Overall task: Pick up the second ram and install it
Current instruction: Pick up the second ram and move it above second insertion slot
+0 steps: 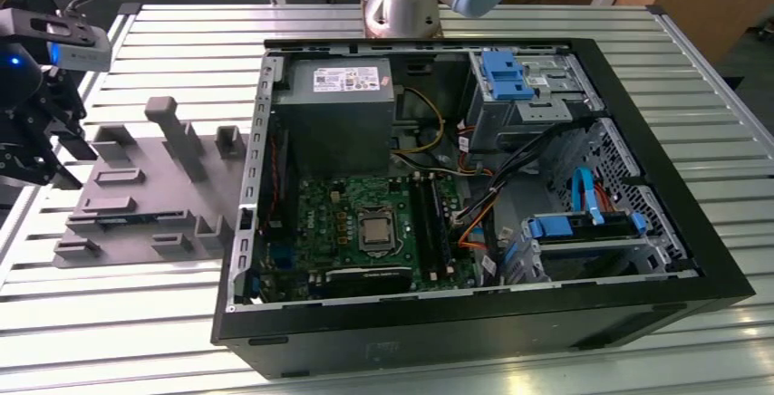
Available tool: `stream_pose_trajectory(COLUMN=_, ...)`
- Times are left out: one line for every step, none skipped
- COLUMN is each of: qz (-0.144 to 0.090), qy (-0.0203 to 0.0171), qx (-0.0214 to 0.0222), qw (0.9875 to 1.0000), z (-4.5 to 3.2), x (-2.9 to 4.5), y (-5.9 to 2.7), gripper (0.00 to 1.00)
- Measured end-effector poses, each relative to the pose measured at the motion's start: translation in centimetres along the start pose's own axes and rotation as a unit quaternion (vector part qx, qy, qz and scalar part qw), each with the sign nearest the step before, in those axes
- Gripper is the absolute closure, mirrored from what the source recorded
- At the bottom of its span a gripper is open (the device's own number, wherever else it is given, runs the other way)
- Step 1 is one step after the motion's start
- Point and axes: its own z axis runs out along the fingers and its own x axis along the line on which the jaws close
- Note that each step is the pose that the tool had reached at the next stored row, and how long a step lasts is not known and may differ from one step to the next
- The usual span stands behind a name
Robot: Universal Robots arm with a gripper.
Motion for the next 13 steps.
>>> stream_pose_trajectory(qz=0.000, qy=0.0000, qx=0.0000, qw=1.0000, z=0.01, x=0.00, y=0.00, gripper=0.53)
stream_pose_trajectory(qz=0.000, qy=-0.0001, qx=0.0001, qw=1.0000, z=0.06, x=0.00, y=0.00, gripper=0.53)
stream_pose_trajectory(qz=-0.001, qy=-0.0001, qx=0.0001, qw=1.0000, z=0.13, x=0.03, y=-0.01, gripper=0.53)
stream_pose_trajectory(qz=-0.002, qy=-0.0001, qx=0.0001, qw=1.0000, z=0.22, x=0.06, y=-0.01, gripper=0.53)
stream_pose_trajectory(qz=-0.003, qy=0.0000, qx=0.0000, qw=1.0000, z=0.35, x=0.10, y=-0.01, gripper=0.53)
stream_pose_trajectory(qz=-0.003, qy=0.0000, qx=0.0000, qw=1.0000, z=0.50, x=0.13, y=-0.01, gripper=0.53)
stream_pose_trajectory(qz=-0.003, qy=0.0000, qx=0.0000, qw=1.0000, z=0.65, x=0.19, y=-0.02, gripper=0.53)
stream_pose_trajectory(qz=-0.003, qy=0.0000, qx=0.0000, qw=1.0000, z=0.79, x=0.24, y=-0.01, gripper=0.53)
stream_pose_trajectory(qz=-0.003, qy=0.0000, qx=0.0000, qw=1.0000, z=0.92, x=0.30, y=-0.01, gripper=0.53)
stream_pose_trajectory(qz=-0.003, qy=0.0000, qx=0.0000, qw=1.0000, z=1.03, x=0.38, y=-0.01, gripper=0.53)
stream_pose_trajectory(qz=-0.003, qy=0.0000, qx=0.0000, qw=1.0000, z=1.14, x=0.46, y=-0.02, gripper=0.53)
stream_pose_trajectory(qz=-0.003, qy=0.0000, qx=0.0000, qw=1.0000, z=1.24, x=0.54, y=-0.02, gripper=0.53)
stream_pose_trajectory(qz=-0.003, qy=0.0000, qx=0.0000, qw=1.0000, z=1.34, x=0.60, y=-0.03, gripper=0.53)
